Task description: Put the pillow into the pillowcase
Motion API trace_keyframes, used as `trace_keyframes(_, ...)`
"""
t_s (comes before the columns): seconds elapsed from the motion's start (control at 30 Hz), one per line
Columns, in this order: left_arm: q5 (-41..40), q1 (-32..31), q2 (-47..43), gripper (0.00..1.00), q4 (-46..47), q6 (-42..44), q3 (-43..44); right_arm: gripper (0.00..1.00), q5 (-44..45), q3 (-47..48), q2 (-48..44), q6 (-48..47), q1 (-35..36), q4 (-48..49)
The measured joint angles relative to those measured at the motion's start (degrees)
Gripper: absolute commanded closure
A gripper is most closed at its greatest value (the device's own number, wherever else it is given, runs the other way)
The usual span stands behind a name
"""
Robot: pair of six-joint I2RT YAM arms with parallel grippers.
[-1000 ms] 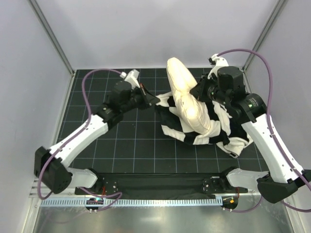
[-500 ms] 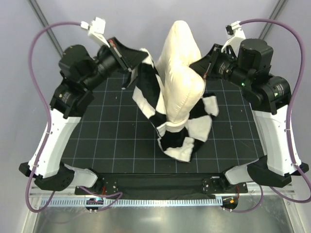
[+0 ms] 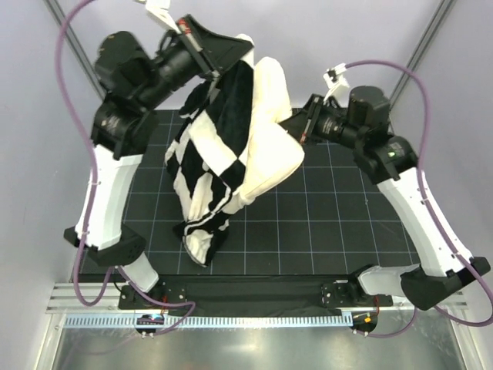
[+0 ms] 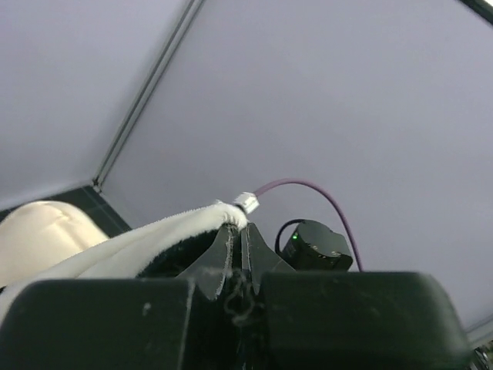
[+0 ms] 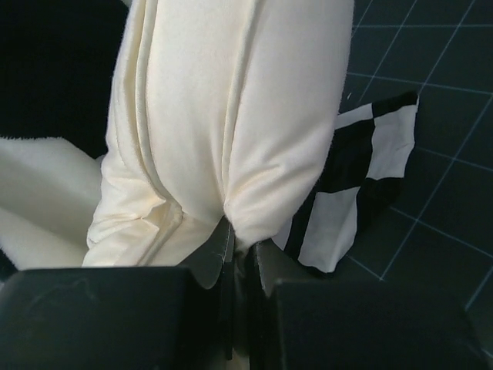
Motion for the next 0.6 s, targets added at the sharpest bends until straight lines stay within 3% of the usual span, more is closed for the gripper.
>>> trace_keyframes(0.17,-2.7,-5.5,4.8,1.00,-2.8,1.1,-1.0,0.96,-3.6,-14.2,2.9,4.4,1.4,13.3)
trace_keyframes(0.3,-4.6,-9.1,7.8,1.00,-3.6,1.4,-1.0,0.96,-2.3,-17.9,7.5,4.8,5.4,18.9)
trace_keyframes(0.4,-5.2,-12.9,8.8,1.00,2.2,1.5,-0.9,0.96,-1.9,-19.4,10.2,4.9,8.1,21.6)
trace_keyframes(0.6,-5.6,-18.7,6.8,0.99,7.6,2.1,-0.4,0.96,-2.0,-20.9,10.9,4.0,6.7,22.2)
